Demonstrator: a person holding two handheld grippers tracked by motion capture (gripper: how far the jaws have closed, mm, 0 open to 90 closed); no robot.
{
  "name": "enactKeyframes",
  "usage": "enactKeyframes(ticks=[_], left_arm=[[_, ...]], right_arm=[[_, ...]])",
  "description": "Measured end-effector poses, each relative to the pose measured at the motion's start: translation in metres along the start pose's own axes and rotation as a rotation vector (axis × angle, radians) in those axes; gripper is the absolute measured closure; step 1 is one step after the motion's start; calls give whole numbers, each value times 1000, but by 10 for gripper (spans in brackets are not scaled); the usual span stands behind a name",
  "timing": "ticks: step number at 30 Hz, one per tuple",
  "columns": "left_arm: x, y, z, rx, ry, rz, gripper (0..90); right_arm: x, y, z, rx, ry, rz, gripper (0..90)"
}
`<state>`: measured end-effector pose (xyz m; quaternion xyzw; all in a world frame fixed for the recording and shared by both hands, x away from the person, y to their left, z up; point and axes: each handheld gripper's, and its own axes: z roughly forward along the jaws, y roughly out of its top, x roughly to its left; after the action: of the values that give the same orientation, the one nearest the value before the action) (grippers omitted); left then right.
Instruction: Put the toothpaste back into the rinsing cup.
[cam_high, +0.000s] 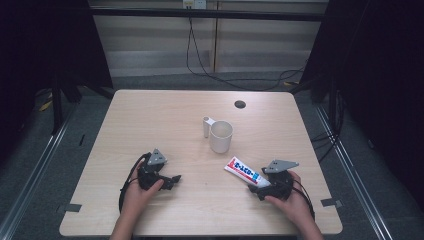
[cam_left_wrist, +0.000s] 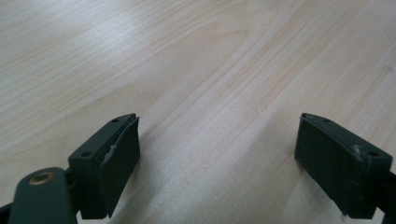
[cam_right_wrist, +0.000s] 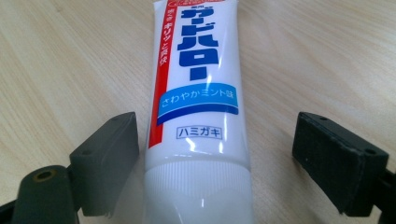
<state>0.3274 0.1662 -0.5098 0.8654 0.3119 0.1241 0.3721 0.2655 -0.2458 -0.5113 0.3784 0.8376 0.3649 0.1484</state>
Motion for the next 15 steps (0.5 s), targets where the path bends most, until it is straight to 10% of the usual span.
enactKeyframes(ticks=[7, 15], left_arm=[[0, 0, 0, 1, 3, 4, 141], [0, 0, 0, 1, 5, 3, 141]], right_arm=[[2, 0, 0, 1, -13, 14, 145], [0, 33, -7, 223, -17, 17, 195]])
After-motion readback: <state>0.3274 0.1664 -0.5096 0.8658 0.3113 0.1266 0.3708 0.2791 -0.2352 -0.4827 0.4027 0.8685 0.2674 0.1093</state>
